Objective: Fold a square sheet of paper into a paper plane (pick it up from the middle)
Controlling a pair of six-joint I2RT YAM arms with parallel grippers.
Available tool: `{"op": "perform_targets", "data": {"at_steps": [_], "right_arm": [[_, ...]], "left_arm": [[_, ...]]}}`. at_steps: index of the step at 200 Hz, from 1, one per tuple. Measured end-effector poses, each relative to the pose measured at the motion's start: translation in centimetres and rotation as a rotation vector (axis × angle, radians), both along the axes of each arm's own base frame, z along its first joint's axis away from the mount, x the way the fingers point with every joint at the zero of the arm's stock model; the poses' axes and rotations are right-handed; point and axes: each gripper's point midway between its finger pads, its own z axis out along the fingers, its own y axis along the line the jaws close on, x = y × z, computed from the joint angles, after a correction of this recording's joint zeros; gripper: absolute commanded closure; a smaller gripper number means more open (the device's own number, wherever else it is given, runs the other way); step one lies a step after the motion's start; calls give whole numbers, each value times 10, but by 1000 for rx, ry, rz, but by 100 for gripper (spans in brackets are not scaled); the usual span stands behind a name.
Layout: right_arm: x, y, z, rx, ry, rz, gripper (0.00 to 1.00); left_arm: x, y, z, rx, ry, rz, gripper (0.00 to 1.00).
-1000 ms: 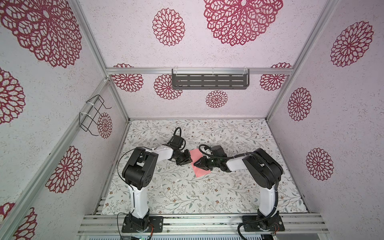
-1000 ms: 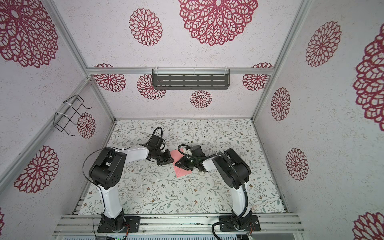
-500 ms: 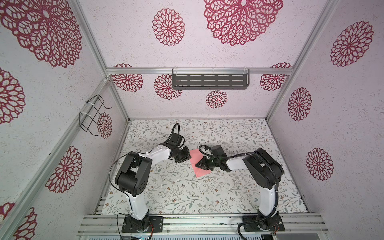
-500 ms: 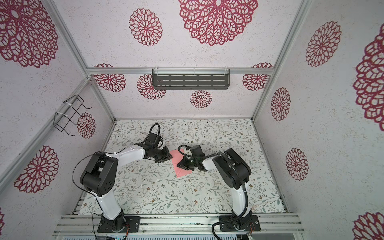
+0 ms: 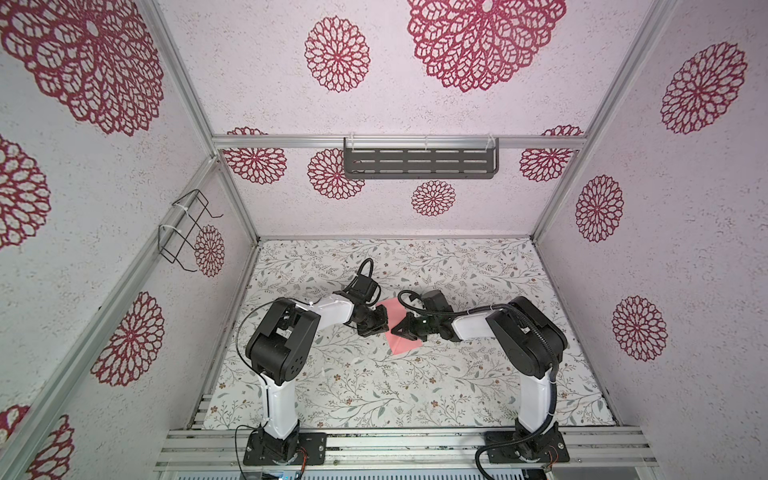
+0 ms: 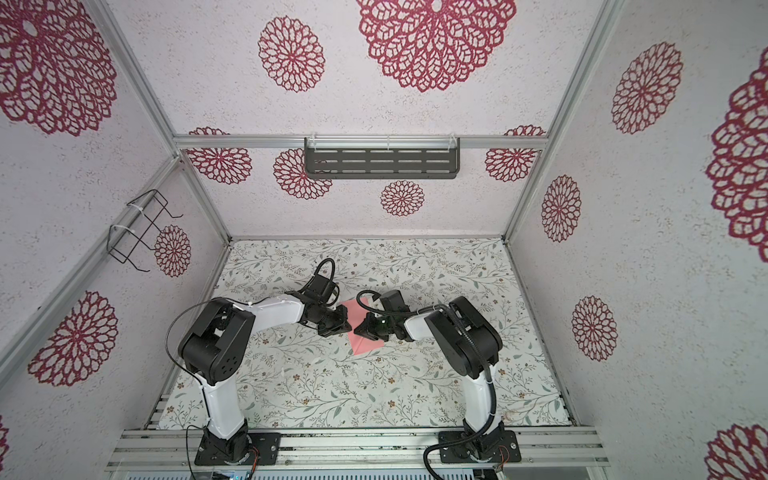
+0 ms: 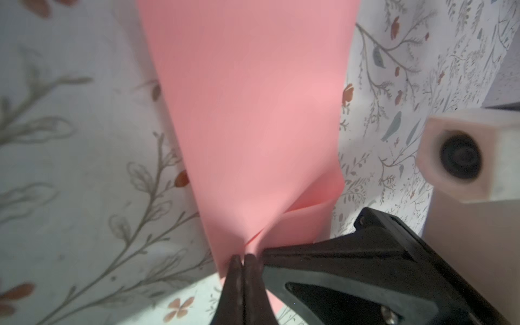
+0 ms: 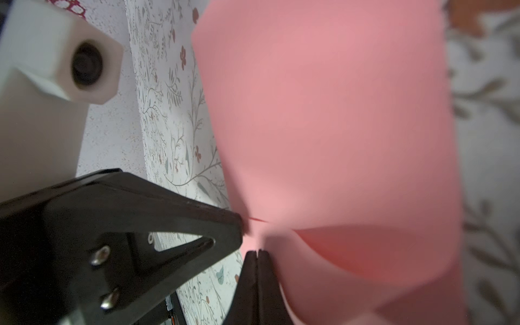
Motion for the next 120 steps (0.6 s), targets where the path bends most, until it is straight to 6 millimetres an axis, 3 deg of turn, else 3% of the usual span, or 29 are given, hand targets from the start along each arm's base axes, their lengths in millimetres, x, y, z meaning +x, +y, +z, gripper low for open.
{"op": "perform_targets", "data": {"at_steps": [77,120], "right_arm": [[-3,0,4,-7,-51,48,99],[-22,0,18,19,-84,118,99]], "left_arm": [[1,3,-5,41,-7,-29,100],[0,3,-6,54,-15,-39,100]]}}
